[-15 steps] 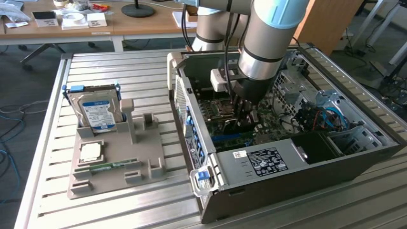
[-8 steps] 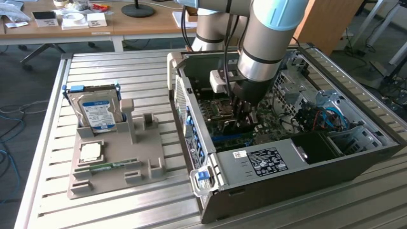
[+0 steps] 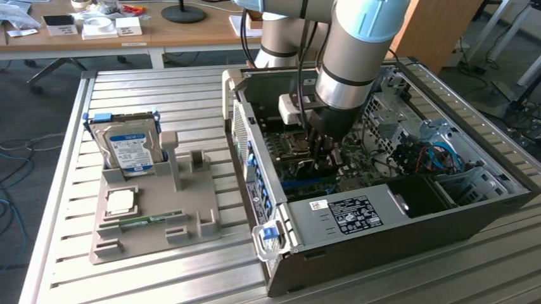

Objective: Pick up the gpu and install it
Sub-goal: 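Insert the gpu into the slot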

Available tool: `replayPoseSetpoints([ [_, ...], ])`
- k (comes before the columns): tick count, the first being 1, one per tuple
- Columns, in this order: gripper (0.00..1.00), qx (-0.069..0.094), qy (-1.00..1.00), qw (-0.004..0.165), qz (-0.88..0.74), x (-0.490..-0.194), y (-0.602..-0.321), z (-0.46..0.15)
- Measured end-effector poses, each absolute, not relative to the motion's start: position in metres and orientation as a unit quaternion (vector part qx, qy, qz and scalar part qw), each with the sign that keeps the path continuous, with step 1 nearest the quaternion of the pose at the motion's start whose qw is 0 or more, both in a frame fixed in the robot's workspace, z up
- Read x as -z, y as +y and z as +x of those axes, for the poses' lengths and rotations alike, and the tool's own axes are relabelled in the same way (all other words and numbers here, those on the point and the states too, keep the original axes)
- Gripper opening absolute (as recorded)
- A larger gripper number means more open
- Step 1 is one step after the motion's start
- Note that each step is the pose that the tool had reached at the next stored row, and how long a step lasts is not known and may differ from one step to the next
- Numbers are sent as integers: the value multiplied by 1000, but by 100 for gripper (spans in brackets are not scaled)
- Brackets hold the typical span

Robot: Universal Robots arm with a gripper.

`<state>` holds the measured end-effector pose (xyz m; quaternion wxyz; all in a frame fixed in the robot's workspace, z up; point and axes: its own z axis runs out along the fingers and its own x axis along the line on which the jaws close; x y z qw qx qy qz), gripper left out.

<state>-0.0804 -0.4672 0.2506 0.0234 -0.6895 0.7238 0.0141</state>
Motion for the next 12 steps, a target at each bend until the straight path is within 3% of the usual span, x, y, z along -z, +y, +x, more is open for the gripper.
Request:
replayPoseSetpoints([
  [12,27,-14,724,23,-690,-250,-467,-81],
])
